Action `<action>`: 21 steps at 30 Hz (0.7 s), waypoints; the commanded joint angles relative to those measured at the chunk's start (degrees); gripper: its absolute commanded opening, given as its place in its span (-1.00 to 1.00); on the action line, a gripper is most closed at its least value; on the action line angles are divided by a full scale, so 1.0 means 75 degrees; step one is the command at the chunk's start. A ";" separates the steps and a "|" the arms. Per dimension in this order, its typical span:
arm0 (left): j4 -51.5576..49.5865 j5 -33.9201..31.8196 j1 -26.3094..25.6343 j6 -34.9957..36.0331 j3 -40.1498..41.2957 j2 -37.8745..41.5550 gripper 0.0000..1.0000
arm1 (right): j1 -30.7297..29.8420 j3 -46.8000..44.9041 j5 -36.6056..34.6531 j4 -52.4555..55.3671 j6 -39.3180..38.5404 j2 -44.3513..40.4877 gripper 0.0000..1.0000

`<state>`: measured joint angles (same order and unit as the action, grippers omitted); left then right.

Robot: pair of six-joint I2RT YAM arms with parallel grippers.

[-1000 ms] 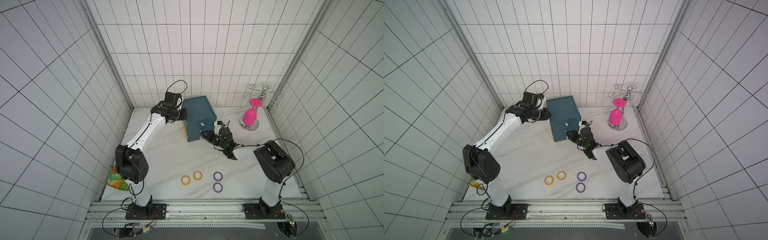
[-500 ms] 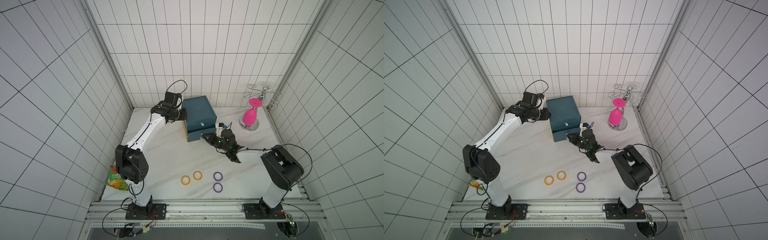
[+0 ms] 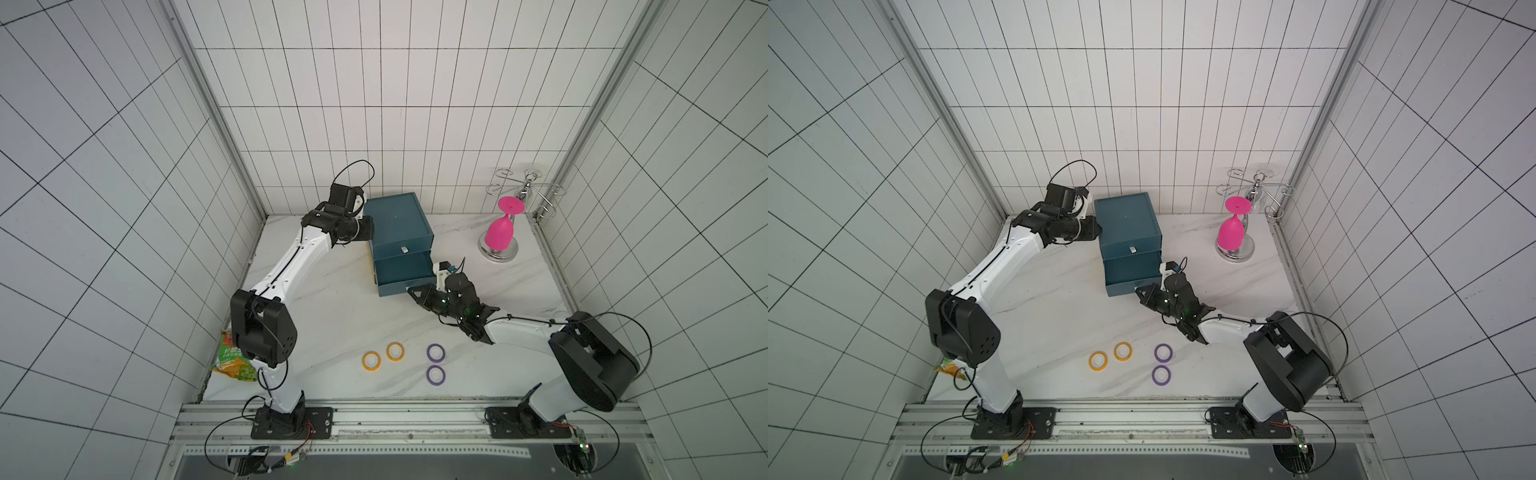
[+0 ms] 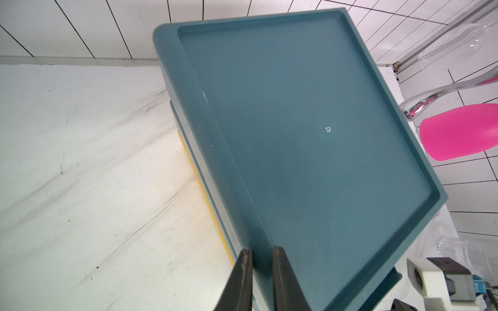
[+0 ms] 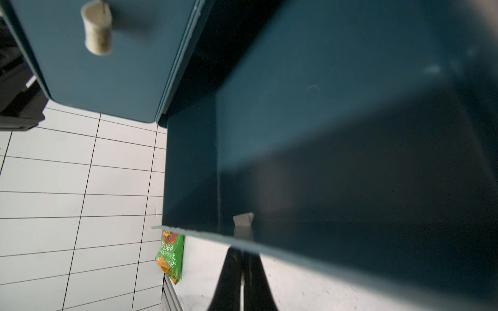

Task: Place the transparent tape into the drawer according to color
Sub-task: Open the drawer in the storage box.

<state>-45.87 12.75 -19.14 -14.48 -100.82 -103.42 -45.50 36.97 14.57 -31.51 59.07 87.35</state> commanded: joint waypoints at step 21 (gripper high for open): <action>-0.0386 0.0198 -0.0137 -0.0180 0.0293 0.0589 0.20 | -0.0280 0.0559 -0.0178 0.5190 -0.2385 -0.2315 0.54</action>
<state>-48.69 13.30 -20.56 -15.07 -100.03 -102.91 -47.37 38.09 13.28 -4.21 46.96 71.75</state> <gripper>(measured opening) 0.584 0.760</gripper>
